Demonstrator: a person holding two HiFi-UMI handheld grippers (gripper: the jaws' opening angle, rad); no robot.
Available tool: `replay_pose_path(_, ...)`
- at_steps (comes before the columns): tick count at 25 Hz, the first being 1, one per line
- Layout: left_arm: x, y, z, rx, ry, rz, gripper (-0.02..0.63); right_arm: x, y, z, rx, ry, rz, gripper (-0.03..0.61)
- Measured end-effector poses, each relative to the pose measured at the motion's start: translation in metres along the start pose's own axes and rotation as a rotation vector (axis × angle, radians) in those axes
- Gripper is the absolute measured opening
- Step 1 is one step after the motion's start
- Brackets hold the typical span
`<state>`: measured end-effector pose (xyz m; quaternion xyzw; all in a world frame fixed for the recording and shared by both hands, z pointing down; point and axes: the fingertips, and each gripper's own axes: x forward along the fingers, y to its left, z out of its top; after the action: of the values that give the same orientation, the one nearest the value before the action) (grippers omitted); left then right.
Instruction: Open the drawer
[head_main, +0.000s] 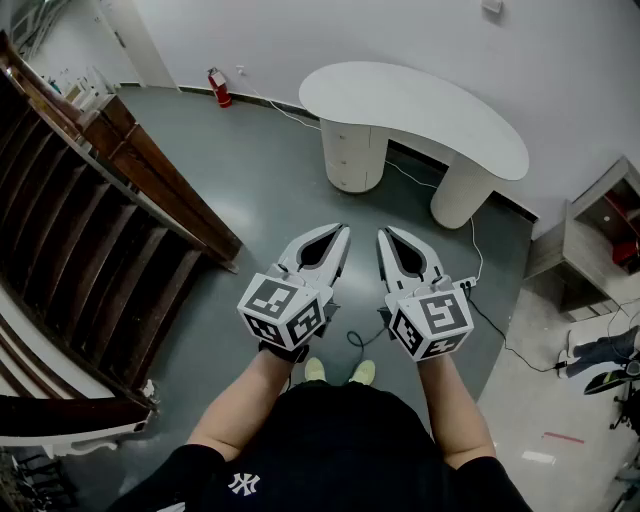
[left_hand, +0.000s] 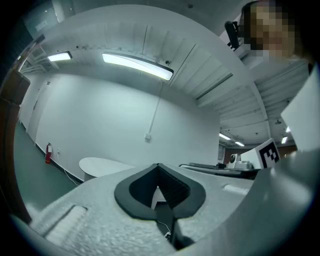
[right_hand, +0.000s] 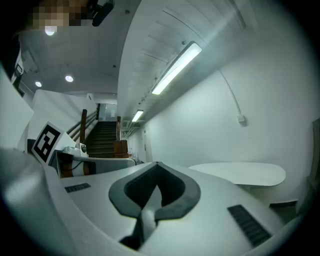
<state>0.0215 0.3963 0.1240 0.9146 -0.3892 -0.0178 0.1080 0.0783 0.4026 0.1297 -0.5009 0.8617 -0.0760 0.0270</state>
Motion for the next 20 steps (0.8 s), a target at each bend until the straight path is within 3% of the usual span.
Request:
replay_pose_path(4,0.002,0.002,0.000,-0.010,-0.011,-0.008,0.008,0.002,-0.002,0.000,0.002,-0.002,0.003,0.014)
replay_pose_path(8,0.004,-0.010,-0.003,-0.149,-0.028,-0.137,0.009,-0.003,-0.006,0.000,0.056,-0.018,0.021,0.014)
replay_pose_path(11,0.006,-0.013,-0.010,-0.196,0.009,-0.197,0.009,-0.004,-0.009,0.000,0.085,-0.034,0.026,0.014)
replay_pose_path(20,0.014,-0.013,-0.026,-0.252,0.049,-0.209,0.014,-0.010,-0.019,-0.006,0.120,-0.038,0.040,0.015)
